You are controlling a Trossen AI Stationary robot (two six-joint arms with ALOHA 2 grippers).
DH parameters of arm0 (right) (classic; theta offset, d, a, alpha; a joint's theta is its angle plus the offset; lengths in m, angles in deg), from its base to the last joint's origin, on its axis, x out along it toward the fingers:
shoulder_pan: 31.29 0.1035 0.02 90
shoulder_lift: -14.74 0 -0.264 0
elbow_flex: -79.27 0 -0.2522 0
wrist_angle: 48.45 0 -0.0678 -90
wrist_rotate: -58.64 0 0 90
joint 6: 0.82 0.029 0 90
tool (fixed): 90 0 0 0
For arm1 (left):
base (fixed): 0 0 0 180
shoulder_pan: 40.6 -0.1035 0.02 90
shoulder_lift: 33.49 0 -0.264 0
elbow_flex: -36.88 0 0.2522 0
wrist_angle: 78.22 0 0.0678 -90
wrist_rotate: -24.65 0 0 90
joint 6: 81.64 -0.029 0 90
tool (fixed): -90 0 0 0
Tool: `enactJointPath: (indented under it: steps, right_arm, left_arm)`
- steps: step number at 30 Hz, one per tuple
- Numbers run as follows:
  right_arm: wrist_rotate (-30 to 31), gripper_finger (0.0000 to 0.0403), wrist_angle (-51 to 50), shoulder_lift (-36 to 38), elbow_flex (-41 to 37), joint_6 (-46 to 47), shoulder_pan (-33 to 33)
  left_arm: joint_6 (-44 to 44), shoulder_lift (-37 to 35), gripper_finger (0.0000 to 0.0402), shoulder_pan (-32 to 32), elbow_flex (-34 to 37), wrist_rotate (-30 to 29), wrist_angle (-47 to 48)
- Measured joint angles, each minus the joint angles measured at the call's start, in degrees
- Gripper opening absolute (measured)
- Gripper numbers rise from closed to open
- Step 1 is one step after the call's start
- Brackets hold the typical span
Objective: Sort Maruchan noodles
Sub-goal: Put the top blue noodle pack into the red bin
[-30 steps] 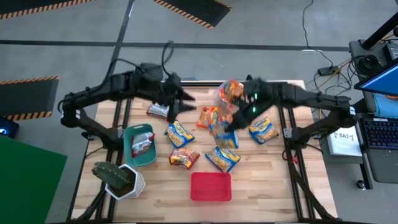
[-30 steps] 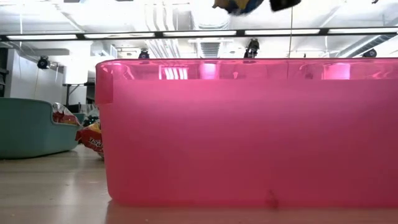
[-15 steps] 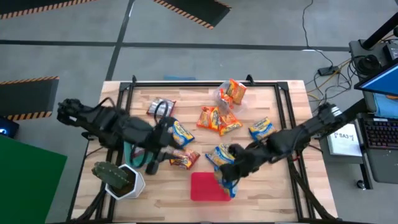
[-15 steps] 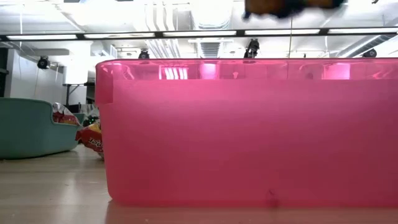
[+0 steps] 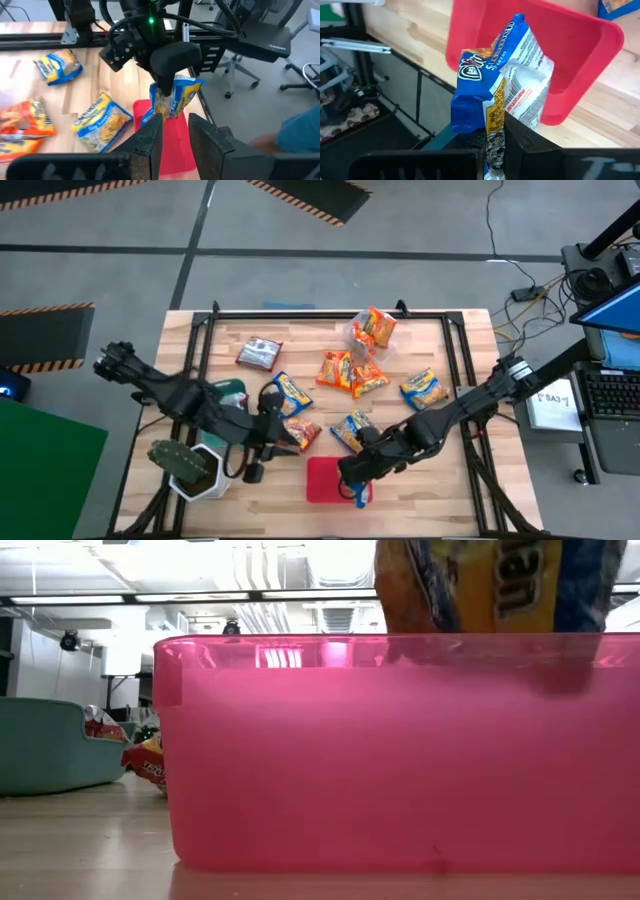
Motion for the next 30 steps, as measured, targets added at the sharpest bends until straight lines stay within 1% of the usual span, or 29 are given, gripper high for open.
enactJointPath:
  steps: [7, 12, 17, 19, 25, 30]
  right_arm:
    - [0.0, 0.0018, -0.5, -3.1, -0.1, 0.8, 0.0]
    - [0.0, 0.0018, -2.0, -5.6, -0.1, 0.5, 0.0]
    - [0.0, 0.0032, -4.0, -7.4, -0.2, -0.8, 0.0]
    - [0.0, 0.0044, -5.4, -7.5, -0.2, -0.9, 0.0]
    - [0.0, 0.0088, -14.0, -7.3, -0.3, -0.3, -0.1]
    - [-0.4, 0.0118, -15.1, -6.5, -0.3, -1.5, -0.2]
  left_arm:
    - [5.8, 0.0, 0.0075, 0.2, 10.8, -0.3, -13.3]
    - [9.1, 0.0, 0.0075, 0.2, 14.5, -0.3, -16.4]
    - [9.3, 0.0, 0.0075, 0.2, 15.4, -0.3, -16.6]
    - [9.3, 0.0, 0.0075, 0.2, 15.4, -0.3, -16.6]
    - [9.1, 0.0, 0.0075, 0.1, 15.6, -1.0, -16.3]
    - [8.9, 0.0, 0.0075, -0.1, 15.7, -1.2, -15.0]
